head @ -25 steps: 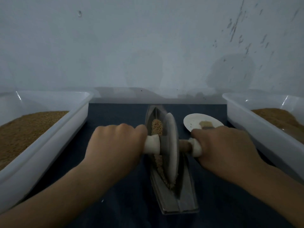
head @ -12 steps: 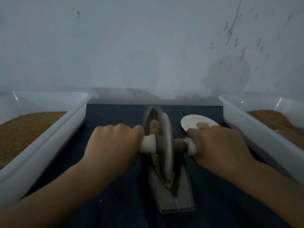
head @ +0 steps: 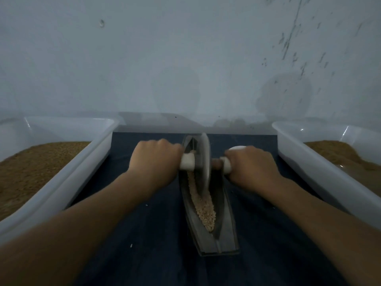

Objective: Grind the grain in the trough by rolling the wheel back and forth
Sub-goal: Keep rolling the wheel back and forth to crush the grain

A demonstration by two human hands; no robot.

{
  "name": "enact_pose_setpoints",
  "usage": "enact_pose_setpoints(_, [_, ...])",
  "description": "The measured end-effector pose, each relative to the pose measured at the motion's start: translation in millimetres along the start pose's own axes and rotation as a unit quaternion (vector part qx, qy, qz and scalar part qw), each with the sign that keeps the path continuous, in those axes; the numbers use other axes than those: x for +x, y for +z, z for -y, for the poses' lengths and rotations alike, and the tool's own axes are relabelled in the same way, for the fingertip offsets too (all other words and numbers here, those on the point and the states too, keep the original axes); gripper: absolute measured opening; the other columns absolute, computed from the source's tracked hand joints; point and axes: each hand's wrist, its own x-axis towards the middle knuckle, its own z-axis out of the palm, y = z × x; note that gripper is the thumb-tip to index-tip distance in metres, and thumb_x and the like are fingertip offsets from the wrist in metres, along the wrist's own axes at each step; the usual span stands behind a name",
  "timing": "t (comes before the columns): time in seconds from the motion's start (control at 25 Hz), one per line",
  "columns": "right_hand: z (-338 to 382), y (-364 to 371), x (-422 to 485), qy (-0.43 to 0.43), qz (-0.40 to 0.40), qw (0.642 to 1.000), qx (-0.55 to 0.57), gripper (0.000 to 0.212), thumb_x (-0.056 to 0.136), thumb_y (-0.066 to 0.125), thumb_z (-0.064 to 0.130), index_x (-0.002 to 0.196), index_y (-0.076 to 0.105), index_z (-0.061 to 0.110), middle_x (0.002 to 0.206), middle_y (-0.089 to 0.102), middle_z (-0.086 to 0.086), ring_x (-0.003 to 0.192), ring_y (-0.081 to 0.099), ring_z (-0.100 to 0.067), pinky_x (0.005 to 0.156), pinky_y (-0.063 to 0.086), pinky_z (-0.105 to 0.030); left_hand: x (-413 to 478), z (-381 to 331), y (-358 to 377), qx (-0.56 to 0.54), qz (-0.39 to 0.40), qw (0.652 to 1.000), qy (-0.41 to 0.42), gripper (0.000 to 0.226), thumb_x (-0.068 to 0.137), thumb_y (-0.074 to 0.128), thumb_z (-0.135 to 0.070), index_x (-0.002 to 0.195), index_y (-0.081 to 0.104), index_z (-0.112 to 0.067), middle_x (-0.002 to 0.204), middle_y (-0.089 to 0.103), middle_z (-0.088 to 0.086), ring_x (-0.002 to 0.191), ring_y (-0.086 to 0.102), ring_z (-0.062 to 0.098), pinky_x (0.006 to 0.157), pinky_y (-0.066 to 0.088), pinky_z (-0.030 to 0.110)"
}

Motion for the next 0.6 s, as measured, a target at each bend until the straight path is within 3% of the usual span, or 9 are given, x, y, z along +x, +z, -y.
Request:
enact_pose_setpoints(0.08, [-3, -2, -40, -0.036, -0.084, 0.995, -0.046, 0.030, 0.071, 0.056, 0.046, 0.068, 0.028, 0.037, 0.056, 0.037, 0.011, 0.049, 0.039, -0.012, 0.046, 0.012, -0.021, -37, -5, -11, -0.005, -0.066, 0.997, 0.042, 0.045, 0.058, 0.078, -0.032, 0.071, 0.035, -0.025, 0.055, 0.027, -0.007, 0.044, 0.022, 0.017, 0.047, 0.008, 0.022])
enact_pose_setpoints(0.12, [-6, -3, -52, -0.049, -0.119, 0.991, -0.043, 0.030, 0.068, 0.053, 0.049, 0.069, 0.025, 0.039, 0.052, 0.030, 0.013, 0.044, 0.030, -0.010, 0.047, 0.009, -0.019, -46, -2, -12, -0.014, -0.104, 0.993, 0.056, 0.052, 0.051, 0.079, -0.030, 0.070, 0.030, -0.026, 0.052, 0.025, -0.008, 0.043, 0.016, 0.015, 0.049, 0.004, 0.019])
enact_pose_setpoints(0.2, [-11, -3, -50, -0.053, -0.114, 0.992, -0.027, 0.029, 0.068, 0.050, 0.049, 0.069, 0.023, 0.040, 0.051, 0.029, 0.012, 0.043, 0.026, -0.009, 0.048, 0.007, -0.018, -41, 3, -6, -0.019, -0.092, 0.994, 0.052, 0.053, 0.050, 0.078, -0.028, 0.069, 0.028, -0.026, 0.052, 0.022, -0.009, 0.043, 0.013, 0.014, 0.050, 0.004, 0.018])
enact_pose_setpoints(0.28, [-6, 5, -23, -0.032, -0.074, 0.996, -0.033, 0.028, 0.075, 0.055, 0.045, 0.068, 0.029, 0.037, 0.061, 0.044, 0.010, 0.051, 0.043, -0.014, 0.047, 0.014, -0.022, -20, -1, 6, 0.018, -0.029, 0.999, 0.019, 0.040, 0.064, 0.074, -0.031, 0.071, 0.035, -0.025, 0.056, 0.021, -0.008, 0.045, 0.019, 0.015, 0.046, 0.013, 0.023])
enact_pose_setpoints(0.36, [1, 10, 18, 0.006, -0.019, 1.000, 0.003, 0.023, 0.083, 0.060, 0.043, 0.074, 0.042, 0.034, 0.076, 0.056, 0.007, 0.071, 0.059, -0.023, 0.054, 0.033, -0.028, 18, 2, 18, 0.007, 0.002, 1.000, -0.026, 0.015, 0.082, 0.064, -0.034, 0.083, 0.052, -0.024, 0.063, 0.035, -0.005, 0.055, 0.040, 0.020, 0.051, 0.031, 0.031])
enact_pose_setpoints(0.48, [4, 5, 45, 0.030, 0.012, 0.999, 0.018, 0.023, 0.087, 0.062, 0.047, 0.079, 0.048, 0.031, 0.083, 0.059, 0.004, 0.081, 0.061, -0.025, 0.065, 0.042, -0.034, 42, 6, 17, -0.024, 0.048, 0.998, -0.041, 0.012, 0.089, 0.058, -0.034, 0.097, 0.061, -0.026, 0.077, 0.052, -0.001, 0.071, 0.058, 0.024, 0.059, 0.039, 0.033])
enact_pose_setpoints(0.56, [1, 1, 24, 0.013, 0.011, 1.000, 0.019, 0.025, 0.085, 0.062, 0.041, 0.074, 0.042, 0.032, 0.082, 0.059, 0.006, 0.078, 0.060, -0.023, 0.060, 0.039, -0.032, 19, 4, 11, -0.011, 0.006, 1.000, -0.019, 0.015, 0.083, 0.064, -0.034, 0.085, 0.053, -0.025, 0.066, 0.037, -0.005, 0.056, 0.045, 0.020, 0.051, 0.033, 0.031])
enact_pose_setpoints(0.6, [-1, 3, 4, -0.007, -0.007, 1.000, 0.004, 0.029, 0.082, 0.061, 0.040, 0.071, 0.036, 0.033, 0.077, 0.056, 0.008, 0.070, 0.057, -0.020, 0.054, 0.035, -0.029, 0, 1, 11, -0.009, -0.025, 1.000, -0.005, 0.029, 0.075, 0.070, -0.035, 0.077, 0.043, -0.026, 0.060, 0.027, -0.008, 0.048, 0.031, 0.016, 0.046, 0.025, 0.027])
